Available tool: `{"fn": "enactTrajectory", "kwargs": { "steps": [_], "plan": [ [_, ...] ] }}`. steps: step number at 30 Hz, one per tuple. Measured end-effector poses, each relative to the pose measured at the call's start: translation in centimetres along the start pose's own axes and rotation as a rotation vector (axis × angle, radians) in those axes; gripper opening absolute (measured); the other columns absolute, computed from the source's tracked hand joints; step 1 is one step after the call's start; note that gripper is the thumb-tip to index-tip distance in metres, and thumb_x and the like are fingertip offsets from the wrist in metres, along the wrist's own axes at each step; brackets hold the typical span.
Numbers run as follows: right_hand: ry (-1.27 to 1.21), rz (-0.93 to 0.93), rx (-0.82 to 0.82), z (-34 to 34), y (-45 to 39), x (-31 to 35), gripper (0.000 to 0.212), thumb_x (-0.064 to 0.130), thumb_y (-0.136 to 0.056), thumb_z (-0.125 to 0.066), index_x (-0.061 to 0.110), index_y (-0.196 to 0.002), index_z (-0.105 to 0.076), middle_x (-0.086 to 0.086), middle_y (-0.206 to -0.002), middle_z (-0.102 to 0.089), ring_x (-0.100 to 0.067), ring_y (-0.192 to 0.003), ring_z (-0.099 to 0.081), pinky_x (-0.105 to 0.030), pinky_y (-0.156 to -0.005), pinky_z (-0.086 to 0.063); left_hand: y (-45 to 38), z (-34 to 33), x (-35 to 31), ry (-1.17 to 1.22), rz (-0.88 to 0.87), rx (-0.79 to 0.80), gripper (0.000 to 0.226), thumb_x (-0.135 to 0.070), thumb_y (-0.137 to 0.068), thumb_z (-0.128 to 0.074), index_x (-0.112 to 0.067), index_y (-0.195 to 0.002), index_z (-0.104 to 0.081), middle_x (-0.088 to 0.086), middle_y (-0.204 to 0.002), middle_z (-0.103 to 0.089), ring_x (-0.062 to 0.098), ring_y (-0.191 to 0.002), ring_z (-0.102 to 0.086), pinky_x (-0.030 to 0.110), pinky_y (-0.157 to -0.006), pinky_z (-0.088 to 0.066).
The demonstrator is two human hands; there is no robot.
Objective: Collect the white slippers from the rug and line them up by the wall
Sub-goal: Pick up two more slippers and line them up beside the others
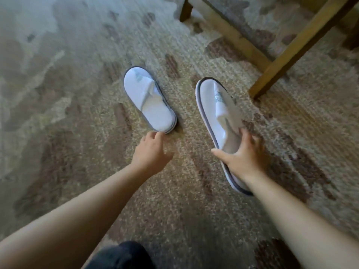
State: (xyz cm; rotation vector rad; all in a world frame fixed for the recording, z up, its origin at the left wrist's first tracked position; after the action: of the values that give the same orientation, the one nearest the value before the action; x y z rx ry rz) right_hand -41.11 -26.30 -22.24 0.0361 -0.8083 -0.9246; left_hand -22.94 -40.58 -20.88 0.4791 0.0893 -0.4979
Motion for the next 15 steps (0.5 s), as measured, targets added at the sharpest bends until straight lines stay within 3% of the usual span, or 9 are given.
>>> {"fn": "enactTrajectory", "kwargs": {
  "steps": [5,10,15],
  "plan": [
    [0.115,0.029,-0.022,-2.7,-1.2,2.3,0.096,0.054,-0.053,-0.071,0.017,-0.132,-0.031,-0.016,-0.137,-0.037,-0.036,-0.124,-0.032,-0.05,-0.103,-0.027,-6.6,-1.5,3.2,-0.011,-0.055,-0.021,0.081,-0.043,-0.075,-0.062,-0.026,-0.139,-0.015,0.015,-0.151,-0.014,0.037,-0.134,-0.019,0.049,-0.107,-0.025],
    [-0.033,-0.108,-0.153,-3.1,-2.0,2.6,0.088,0.049,-0.051,-0.073,0.017,-0.126,-0.04,-0.017,-0.129,-0.045,-0.035,-0.12,-0.04,-0.051,-0.103,-0.032,-10.9,-3.8,2.0,-0.134,-0.2,0.05,0.078,-0.059,-0.077,-0.048,-0.042,-0.137,-0.001,0.008,-0.154,0.008,0.039,-0.139,0.006,0.057,-0.111,-0.008],
    [-0.003,-0.11,-0.147,-3.8,-2.2,2.6,0.087,0.046,-0.054,-0.074,0.016,-0.127,-0.04,-0.015,-0.133,-0.039,-0.032,-0.122,-0.037,-0.044,-0.104,-0.029,-12.3,-3.4,1.4,-0.067,-0.231,0.025,0.064,-0.063,-0.073,-0.048,-0.04,-0.129,-0.026,0.007,-0.154,-0.002,0.041,-0.138,0.005,0.069,-0.104,-0.002]
  ]
}}
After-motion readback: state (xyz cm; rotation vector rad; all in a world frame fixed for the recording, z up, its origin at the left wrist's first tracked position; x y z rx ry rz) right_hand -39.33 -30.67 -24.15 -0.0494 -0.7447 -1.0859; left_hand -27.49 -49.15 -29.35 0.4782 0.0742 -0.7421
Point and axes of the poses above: each hand's wrist, its own y-axis away from the middle knuckle, its own z-axis out of the back of the hand, x = y × z, the point moved 8 cm from there along -y, towards the middle knuckle
